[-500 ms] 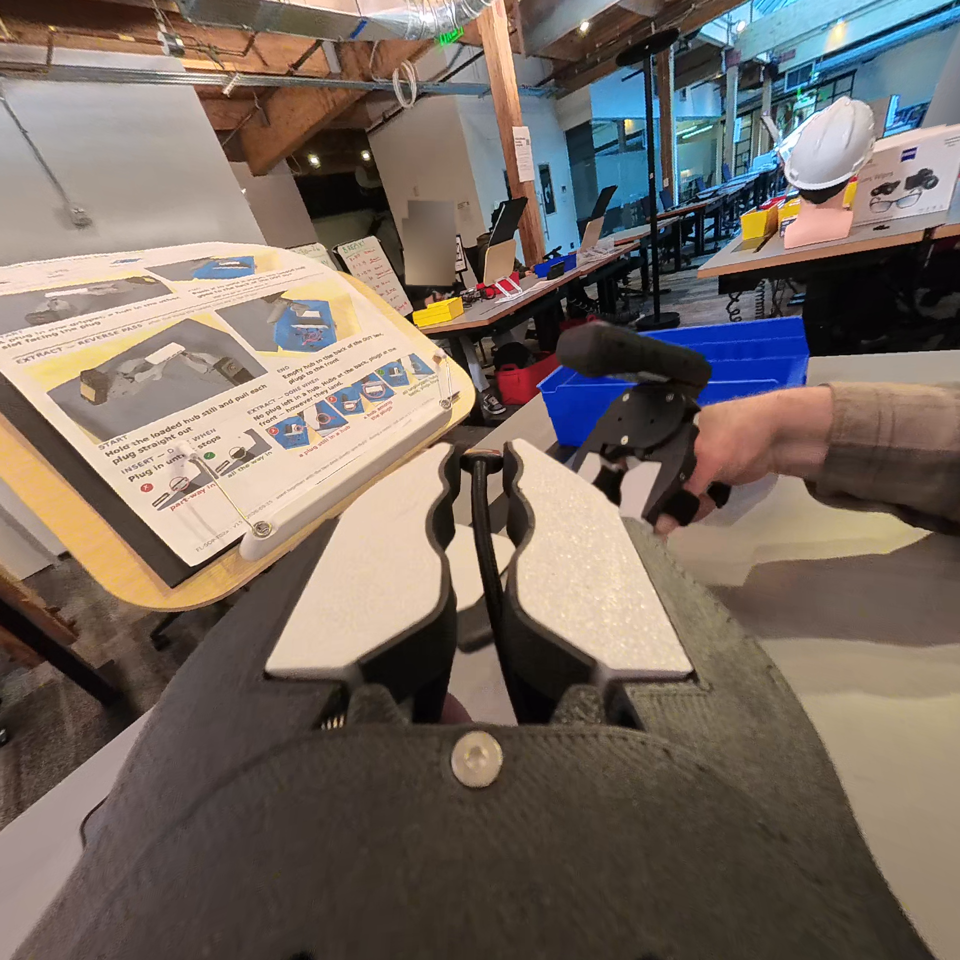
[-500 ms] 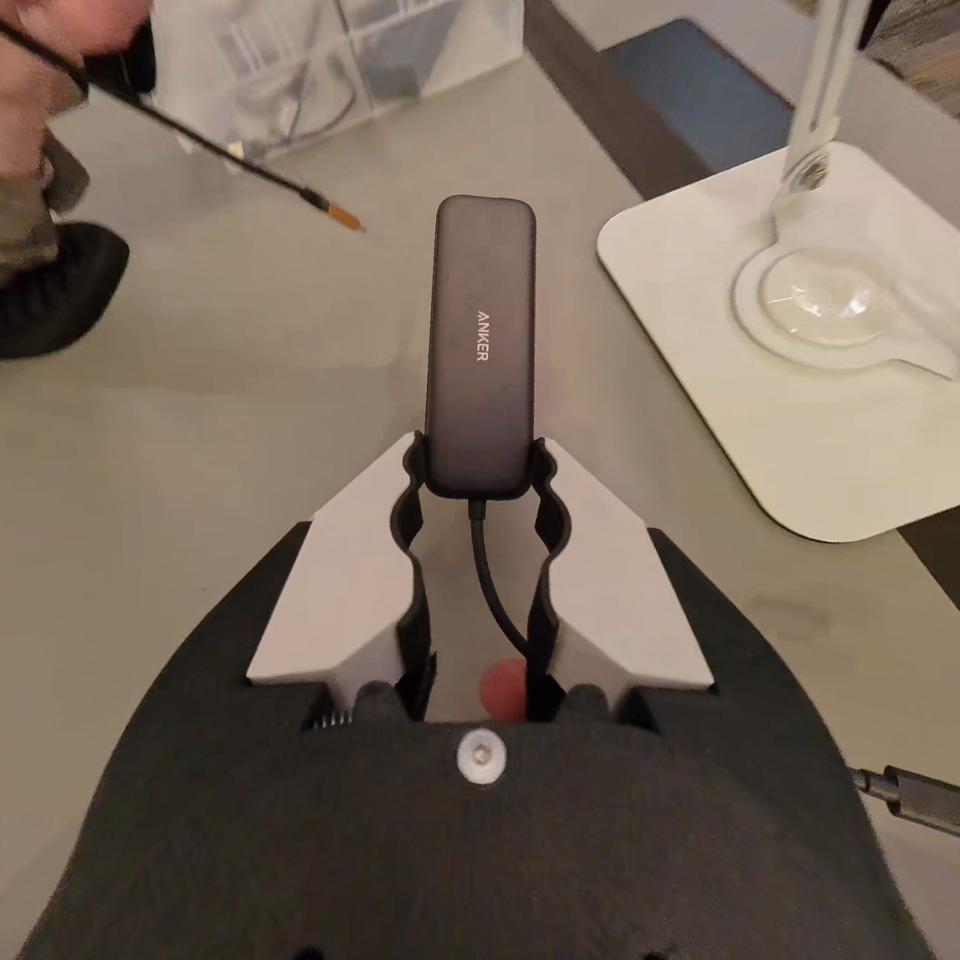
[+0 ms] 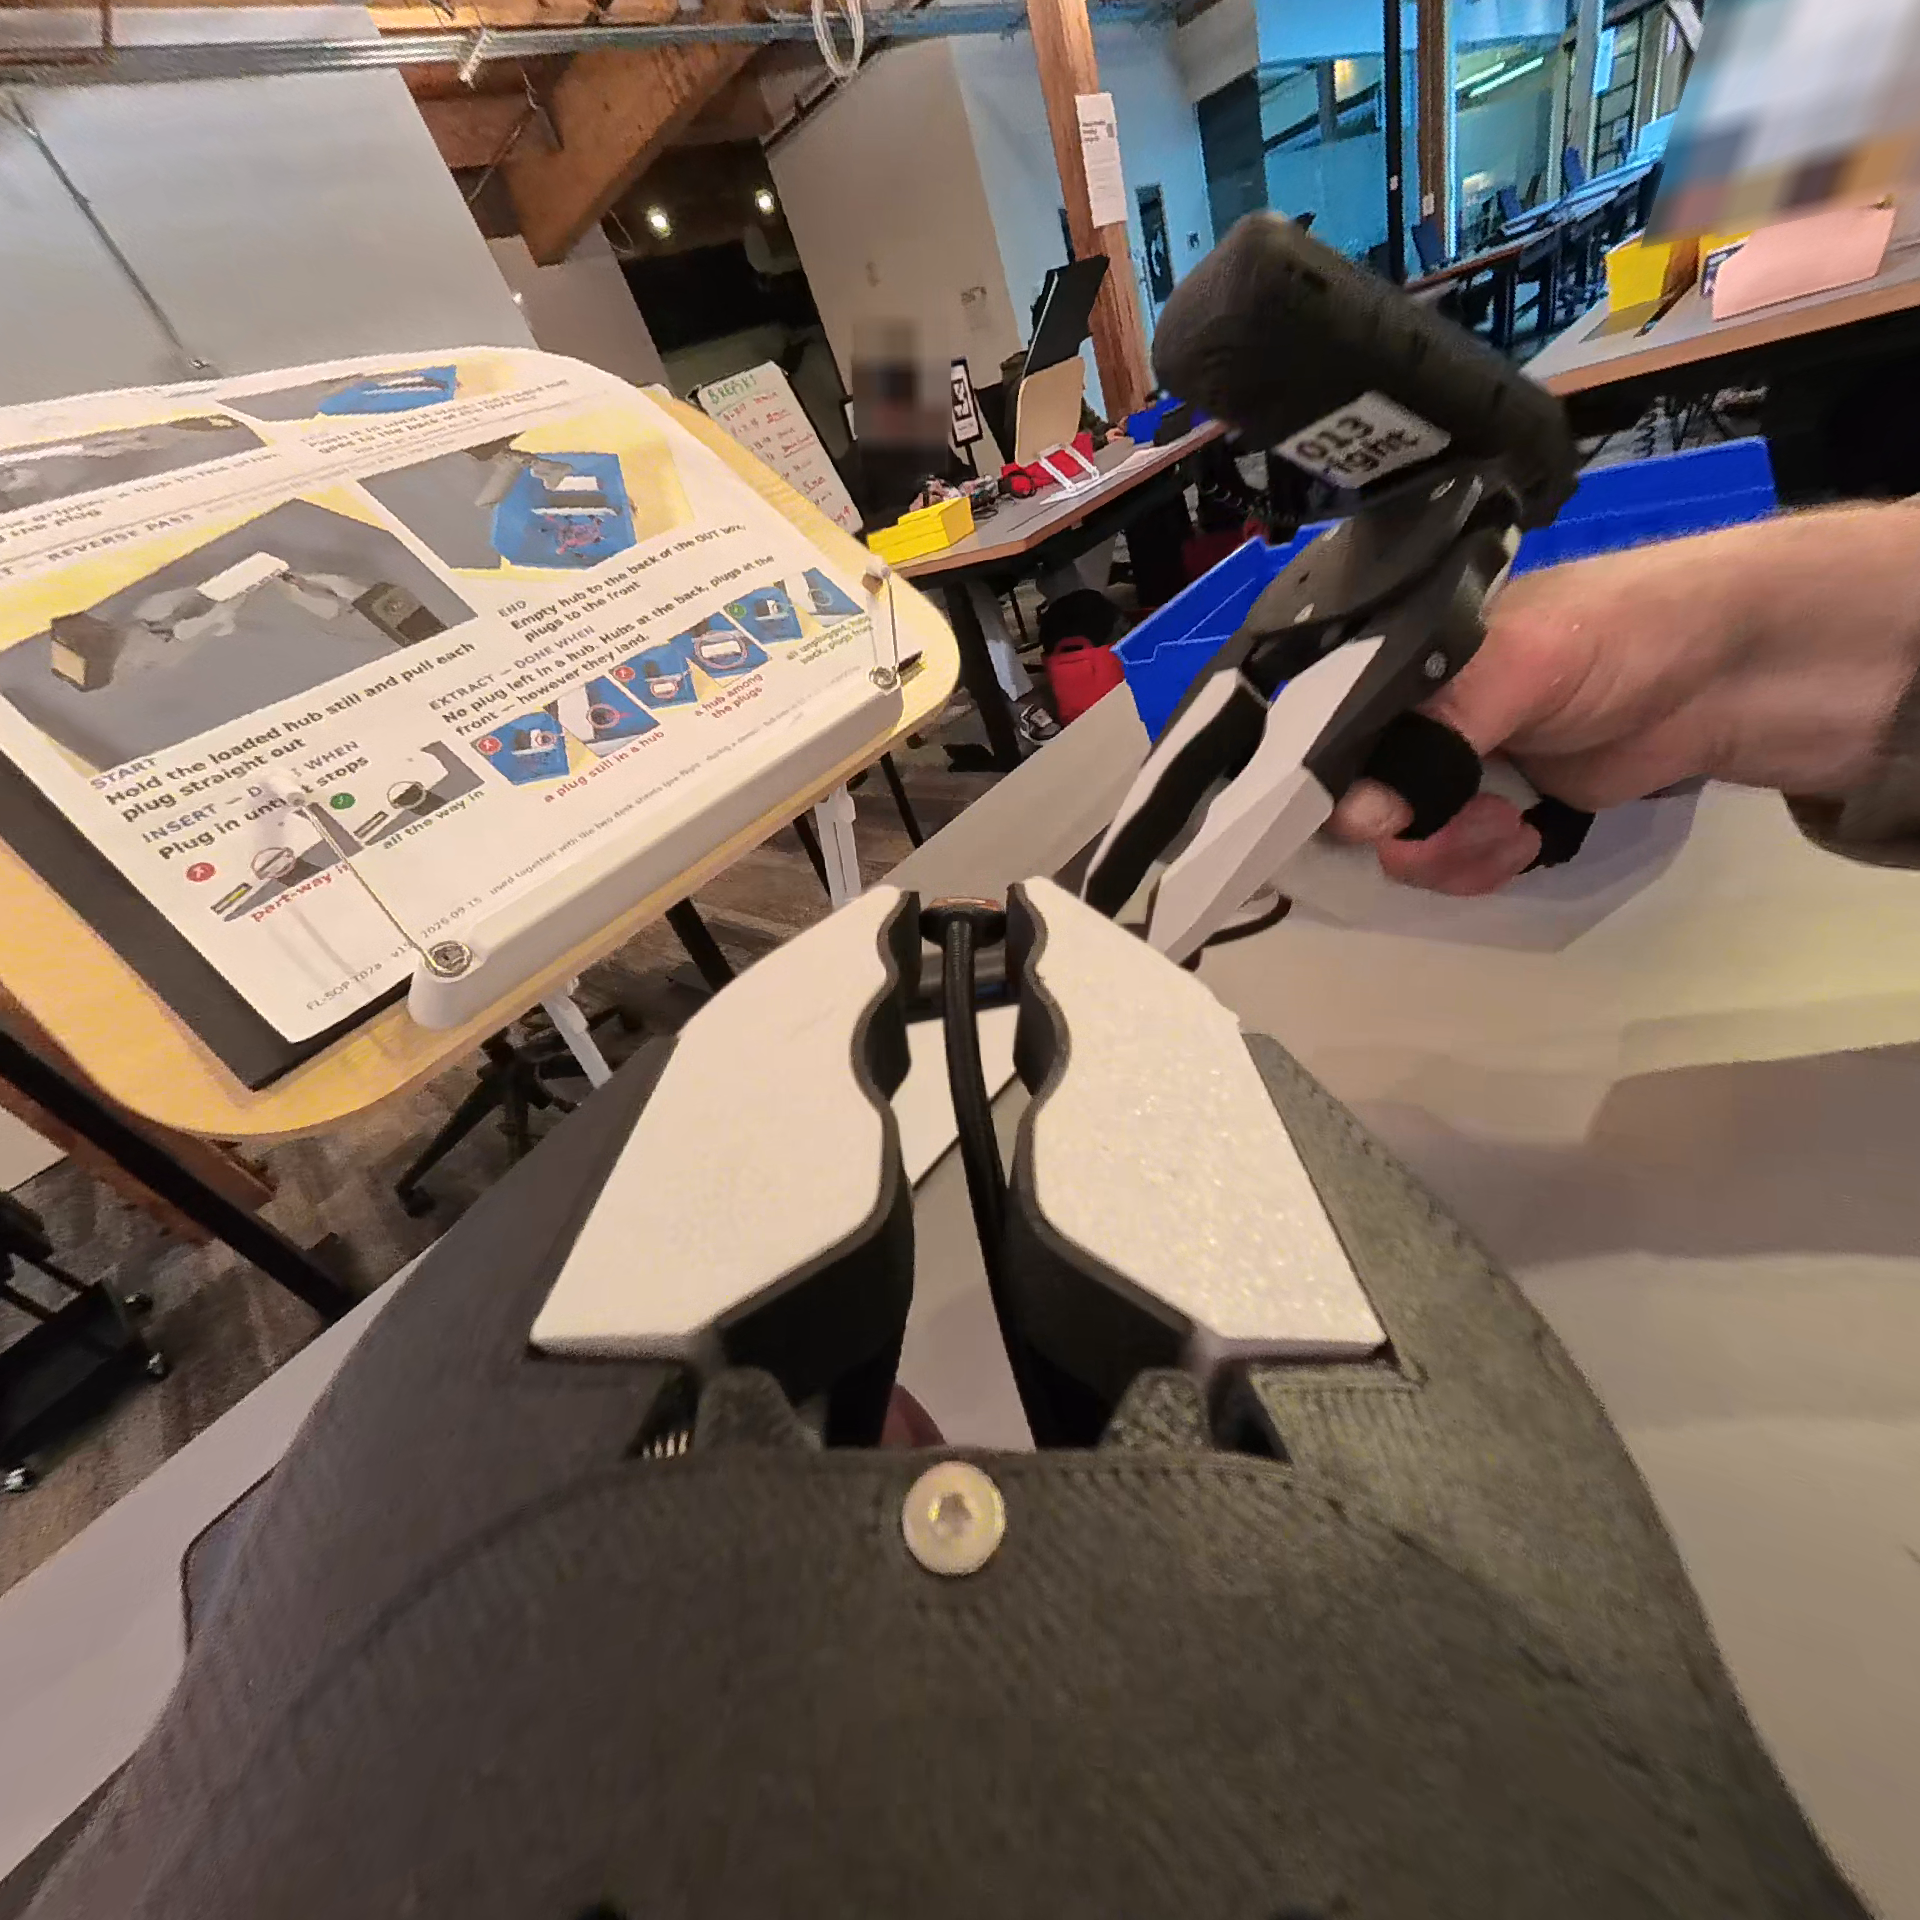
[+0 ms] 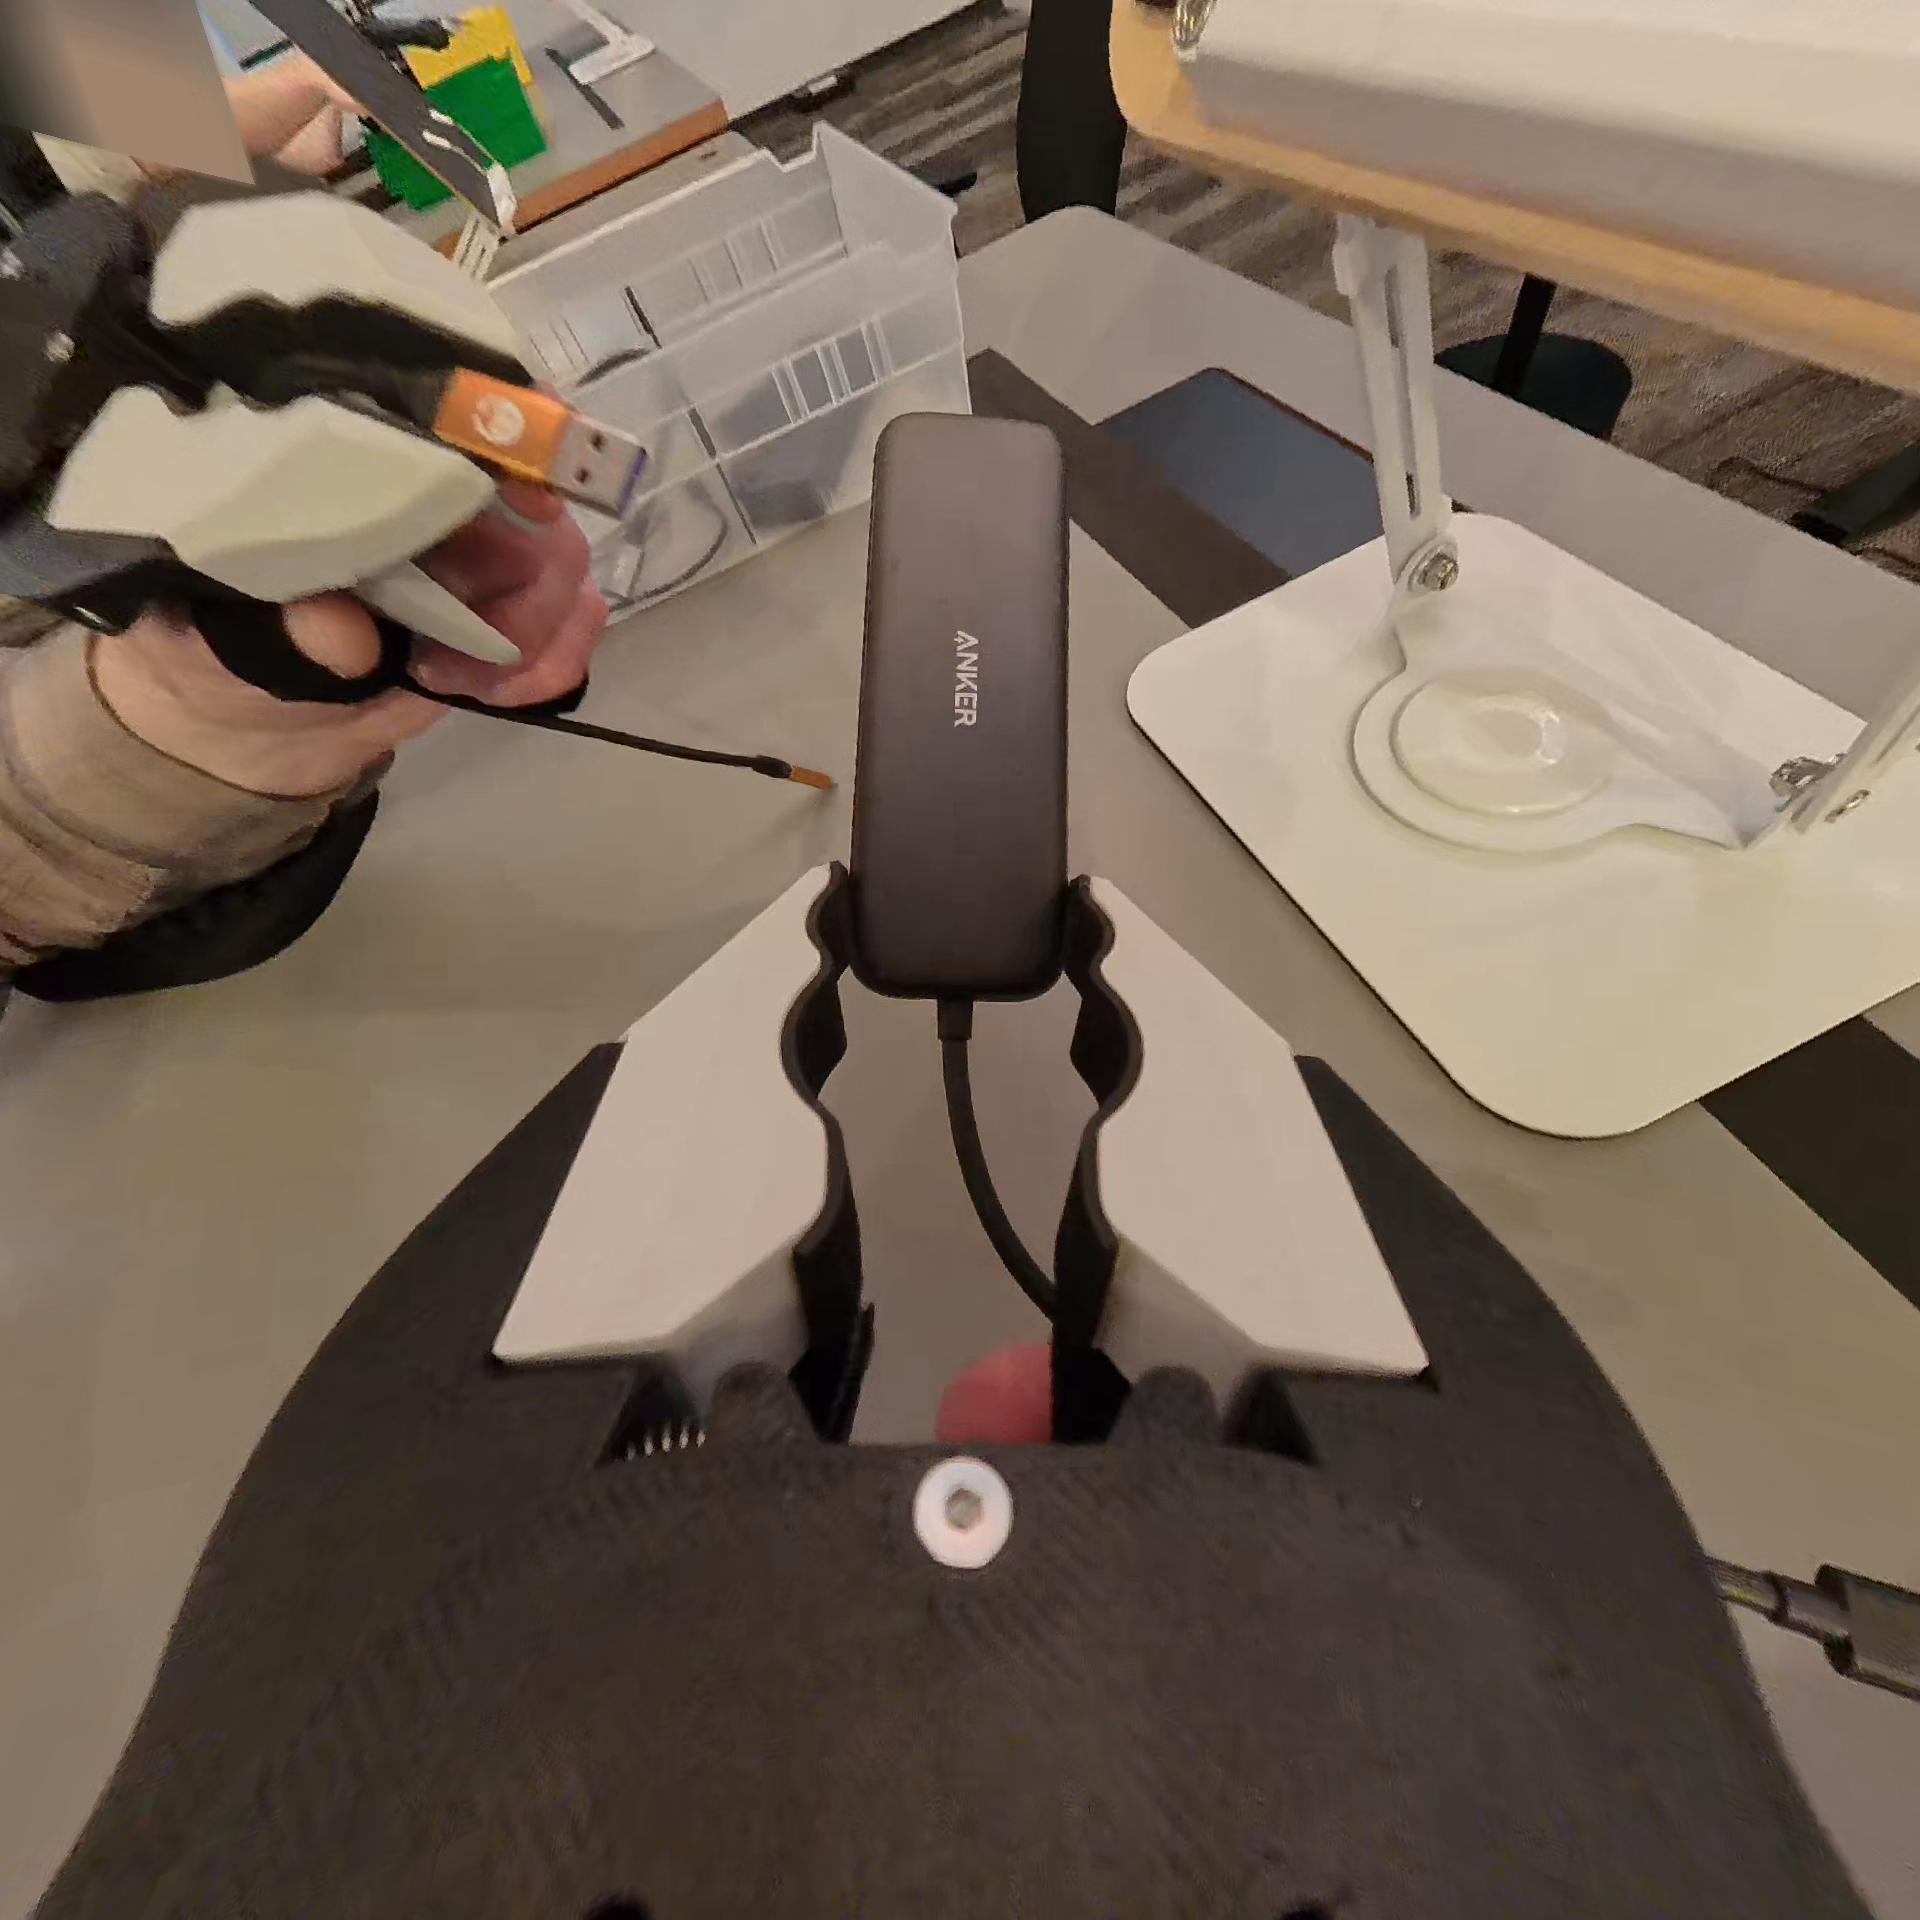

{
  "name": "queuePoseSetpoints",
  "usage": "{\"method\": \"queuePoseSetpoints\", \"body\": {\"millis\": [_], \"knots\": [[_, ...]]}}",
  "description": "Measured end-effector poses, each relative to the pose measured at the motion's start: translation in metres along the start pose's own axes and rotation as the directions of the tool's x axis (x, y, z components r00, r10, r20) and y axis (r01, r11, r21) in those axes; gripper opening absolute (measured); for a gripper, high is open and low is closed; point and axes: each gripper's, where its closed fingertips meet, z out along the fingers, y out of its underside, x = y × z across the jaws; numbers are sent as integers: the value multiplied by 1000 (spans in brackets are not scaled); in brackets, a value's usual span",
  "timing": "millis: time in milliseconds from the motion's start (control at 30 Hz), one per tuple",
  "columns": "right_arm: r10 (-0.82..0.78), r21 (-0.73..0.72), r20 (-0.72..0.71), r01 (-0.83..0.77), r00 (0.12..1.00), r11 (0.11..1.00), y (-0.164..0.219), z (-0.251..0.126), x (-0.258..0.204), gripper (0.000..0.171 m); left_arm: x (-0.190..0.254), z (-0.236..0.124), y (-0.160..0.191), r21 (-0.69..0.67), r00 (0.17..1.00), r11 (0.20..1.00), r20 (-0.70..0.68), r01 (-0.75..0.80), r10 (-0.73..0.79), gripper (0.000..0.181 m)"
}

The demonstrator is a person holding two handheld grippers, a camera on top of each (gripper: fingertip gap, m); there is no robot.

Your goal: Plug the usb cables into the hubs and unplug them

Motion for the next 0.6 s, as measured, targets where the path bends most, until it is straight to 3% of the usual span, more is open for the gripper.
{"method": "queuePoseSetpoints", "body": {"millis": [233, 600], "knots": [[5, 76, -21, -4, 1000, 997, -17, -4, -3, 39, -4, 4, 11, -17, 998, 1000, 64, -16, 17, 16], [56, 134, 64, -64, 996, 989, -30, 0, -23, 39, -7, 2, 4, 49, 981, 995, 179, -88, 78, 16]]}}
